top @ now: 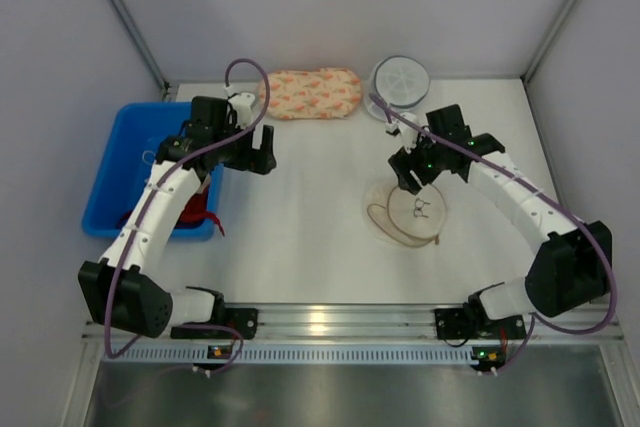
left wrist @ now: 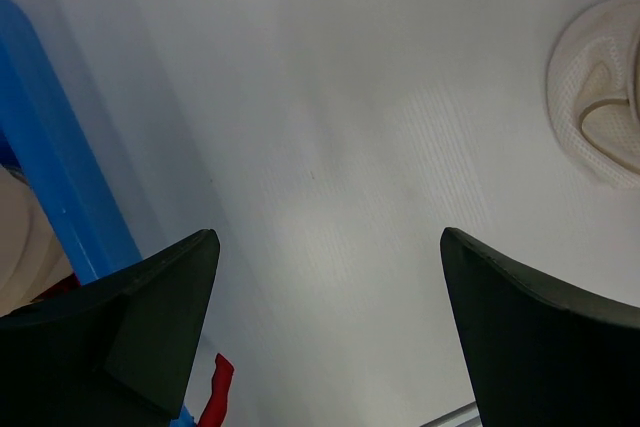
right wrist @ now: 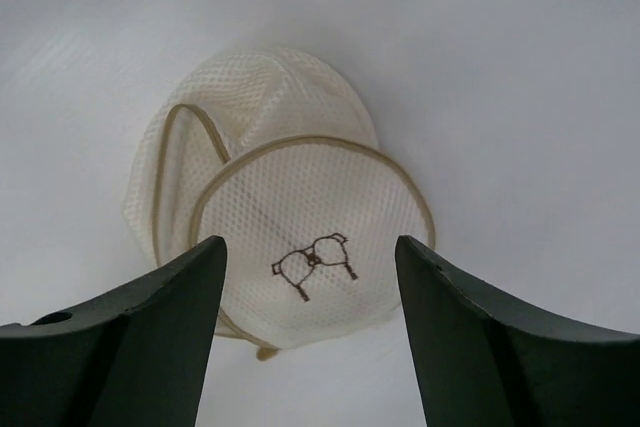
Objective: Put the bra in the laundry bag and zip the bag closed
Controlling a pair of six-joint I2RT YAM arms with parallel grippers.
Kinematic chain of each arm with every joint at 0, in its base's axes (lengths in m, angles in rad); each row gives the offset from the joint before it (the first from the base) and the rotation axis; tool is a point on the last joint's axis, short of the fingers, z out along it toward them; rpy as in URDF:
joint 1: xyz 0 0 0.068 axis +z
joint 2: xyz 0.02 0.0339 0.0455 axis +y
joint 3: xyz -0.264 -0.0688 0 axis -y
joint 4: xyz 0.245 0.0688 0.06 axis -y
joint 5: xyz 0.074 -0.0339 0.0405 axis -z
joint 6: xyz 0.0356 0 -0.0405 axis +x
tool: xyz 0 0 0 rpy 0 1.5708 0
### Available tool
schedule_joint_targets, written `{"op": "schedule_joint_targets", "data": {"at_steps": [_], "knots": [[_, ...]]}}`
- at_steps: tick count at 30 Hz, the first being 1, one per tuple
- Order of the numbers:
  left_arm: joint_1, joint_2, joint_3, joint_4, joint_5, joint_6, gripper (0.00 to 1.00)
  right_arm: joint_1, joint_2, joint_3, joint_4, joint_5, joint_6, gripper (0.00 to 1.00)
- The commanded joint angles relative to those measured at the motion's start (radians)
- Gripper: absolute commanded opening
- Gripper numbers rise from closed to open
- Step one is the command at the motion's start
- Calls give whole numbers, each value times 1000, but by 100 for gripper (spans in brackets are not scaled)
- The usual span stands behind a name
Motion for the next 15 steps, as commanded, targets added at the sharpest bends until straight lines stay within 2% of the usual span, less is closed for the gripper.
{"op": "schedule_joint_targets", "data": {"at_steps": [1,5,8,11,12,15], "knots": [[2,-19,44,32,-109,-93,98,12,11,-28,44,34,358,68],[2,-13,44,31,-142,-94,98,61,-14,-77,95,100,411,64],[2,-8,45,32,-133,-93,98,88,10,-107,106,94,417,59],[2,-5,51,31,-125,-98,98,122,52,-117,135,105,406,47],[2,-5,51,31,-127,-98,98,127,66,-112,138,103,403,39],[2,-11,51,31,-138,-96,98,165,129,-85,136,111,400,31]]}}
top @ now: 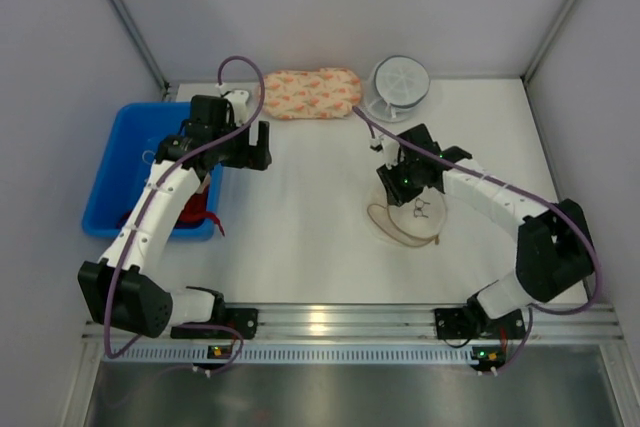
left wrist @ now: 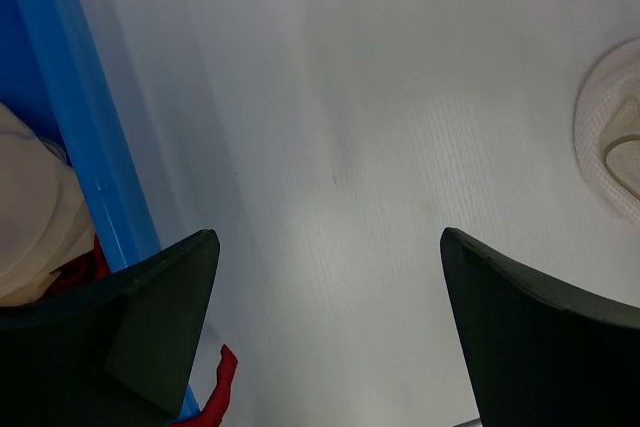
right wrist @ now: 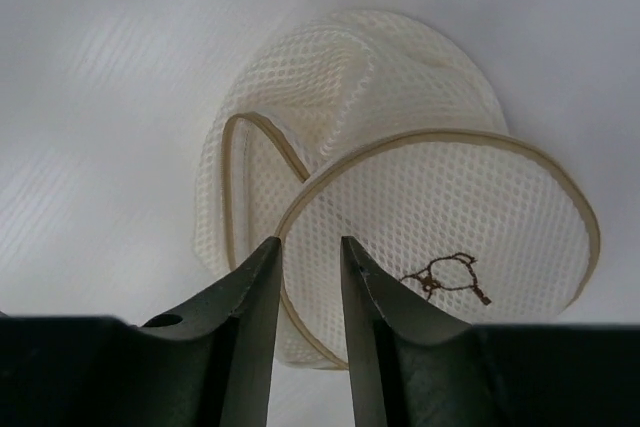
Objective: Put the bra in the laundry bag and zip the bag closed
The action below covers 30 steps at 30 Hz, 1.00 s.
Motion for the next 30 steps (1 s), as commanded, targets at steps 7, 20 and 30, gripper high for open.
{"op": "schedule_joint_targets", "data": {"at_steps": [7,20,30], "knots": [[3,-24,30,30,-41,-5,98,104,180,90,11,79,20,32],[3,-20,23,30,-68,1,98,126,269,121,-32,119,15,32],[3,-23,20,31,-76,2,98,141,315,129,-58,164,6,18]]}}
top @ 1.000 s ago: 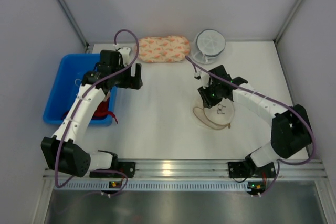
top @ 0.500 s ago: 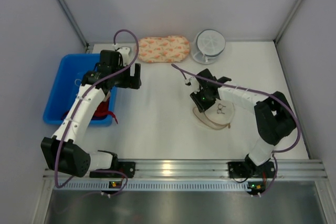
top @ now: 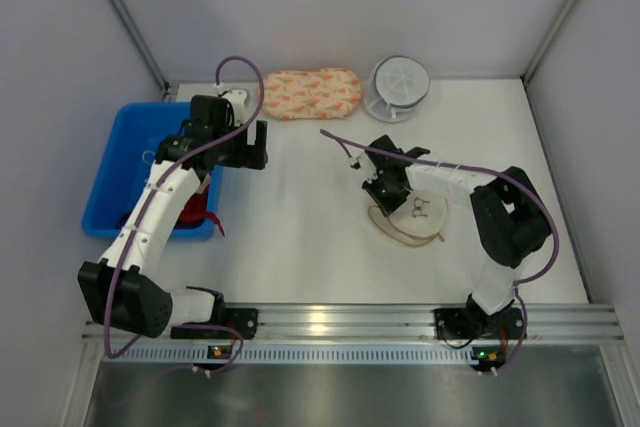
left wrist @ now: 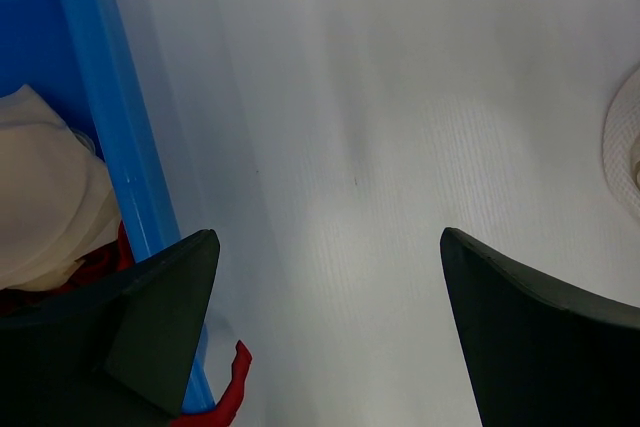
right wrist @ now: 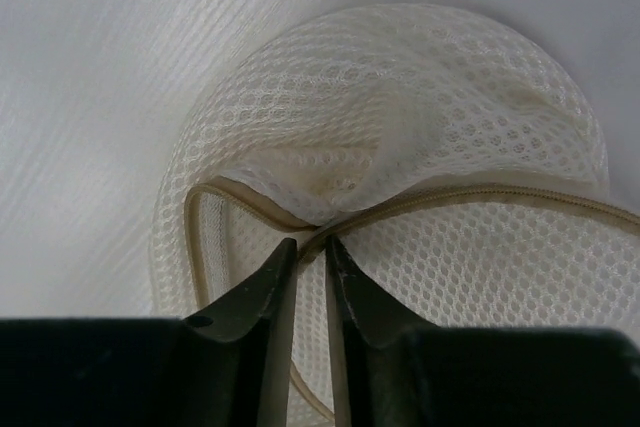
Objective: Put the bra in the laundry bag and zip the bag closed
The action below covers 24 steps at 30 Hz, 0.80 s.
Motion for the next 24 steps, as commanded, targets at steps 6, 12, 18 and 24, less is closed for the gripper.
{"op": "schedule_joint_targets", "data": {"at_steps": [6,12,18,24], "knots": [[3,-16,23,32,-26,8,98,39,36,91,-72,-1,-20,0],[3,-21,23,30,-9,40,98,39,-54,176,-97,-111,-37,0],[3,-88,-19,43,119,111,98,29,-212,219,-65,-260,-72,0],[2,-95,-70,43,360,129,96,-66,-335,222,-60,-386,-62,0]]}}
